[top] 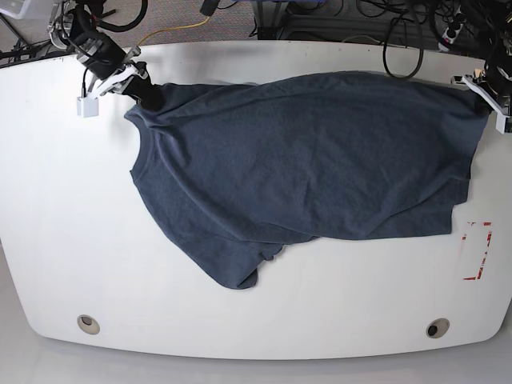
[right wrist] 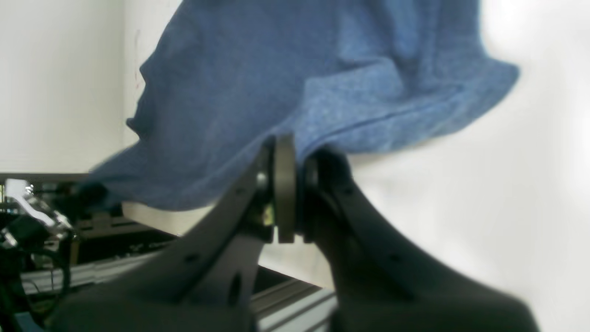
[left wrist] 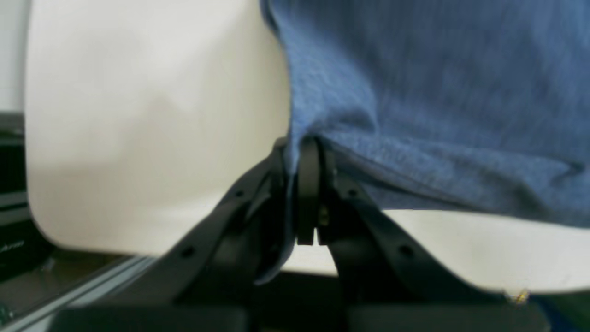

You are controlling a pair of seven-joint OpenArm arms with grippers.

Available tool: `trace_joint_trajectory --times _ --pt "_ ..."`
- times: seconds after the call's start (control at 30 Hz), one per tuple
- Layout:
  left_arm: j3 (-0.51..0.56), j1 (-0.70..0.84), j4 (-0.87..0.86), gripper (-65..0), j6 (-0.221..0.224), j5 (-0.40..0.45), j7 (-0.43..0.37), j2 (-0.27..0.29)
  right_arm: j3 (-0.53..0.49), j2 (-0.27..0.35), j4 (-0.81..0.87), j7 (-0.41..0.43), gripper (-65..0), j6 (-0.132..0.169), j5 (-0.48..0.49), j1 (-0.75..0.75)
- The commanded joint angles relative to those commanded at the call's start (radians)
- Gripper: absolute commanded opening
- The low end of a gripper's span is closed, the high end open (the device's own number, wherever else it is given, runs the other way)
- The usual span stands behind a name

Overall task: Fold the T-shirt properly
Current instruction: 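Swing the held T-shirt down and lay it flat with both grippers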

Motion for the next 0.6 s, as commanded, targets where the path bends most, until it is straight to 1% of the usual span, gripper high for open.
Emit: trace_joint_trajectory --times 0.07,0.17,0.3,0.4,0.5,0.6 --pt "0.002 -0.057 0.0 -65.0 0.0 0.0 0.035 -0.011 0.0 0.012 -0.002 0.0 -65.0 0.002 -0.029 0.041" --pt "0.018 -0.144 0.0 -65.0 0.0 0.0 0.075 -0.012 -0.003 0.038 -0.006 0.0 -65.0 0.002 -0.074 0.117" --pt "0.095 -0.221 0.0 -65.0 0.0 0.0 0.078 -0.038 -0.011 0.057 -0.037 0.0 -65.0 0.005 -0.152 0.226" --pt "0.155 -0.278 0.0 -65.0 0.0 0.0 0.078 -0.041 -0.012 0.083 -0.074 0.0 -65.0 0.006 -0.209 0.313" --pt "0.21 -0.322 0.0 -65.0 0.0 0.0 0.078 -0.041 -0.012 0.098 -0.115 -0.003 -65.0 0.006 -0.232 0.385" --pt "0.269 -0.381 0.0 -65.0 0.0 0.0 0.078 -0.038 -0.034 0.146 -0.189 -0.003 -65.0 0.006 -0.238 0.476"
